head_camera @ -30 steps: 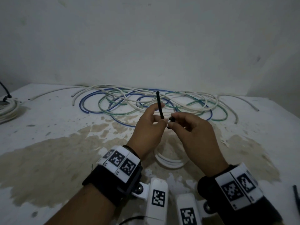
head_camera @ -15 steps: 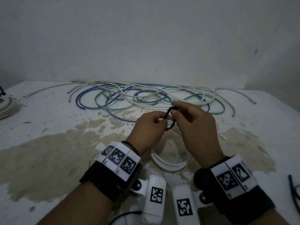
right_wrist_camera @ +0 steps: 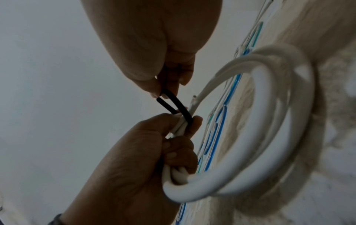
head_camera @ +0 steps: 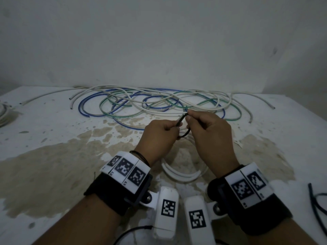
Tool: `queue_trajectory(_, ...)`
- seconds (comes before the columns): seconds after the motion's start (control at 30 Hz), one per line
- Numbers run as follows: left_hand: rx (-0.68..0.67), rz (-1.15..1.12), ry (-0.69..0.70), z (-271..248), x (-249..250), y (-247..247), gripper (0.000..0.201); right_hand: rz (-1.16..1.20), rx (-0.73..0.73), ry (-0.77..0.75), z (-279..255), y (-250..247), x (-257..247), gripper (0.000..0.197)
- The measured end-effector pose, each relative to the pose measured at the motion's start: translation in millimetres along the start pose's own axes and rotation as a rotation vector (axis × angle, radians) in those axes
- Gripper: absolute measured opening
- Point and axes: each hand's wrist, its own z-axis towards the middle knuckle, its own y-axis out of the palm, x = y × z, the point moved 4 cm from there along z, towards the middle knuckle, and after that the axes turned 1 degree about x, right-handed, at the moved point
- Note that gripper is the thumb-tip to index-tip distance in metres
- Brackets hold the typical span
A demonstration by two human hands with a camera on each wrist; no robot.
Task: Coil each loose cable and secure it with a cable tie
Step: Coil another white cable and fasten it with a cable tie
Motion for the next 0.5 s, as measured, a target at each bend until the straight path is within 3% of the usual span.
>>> queue_trajectory(0.5, -0.021, 0.174, 0.113, -3.0, 2.6, 3.3, 0.034, -0.024, -0.084, -0.001, -0.6, -2.5, -8.9, 0.012)
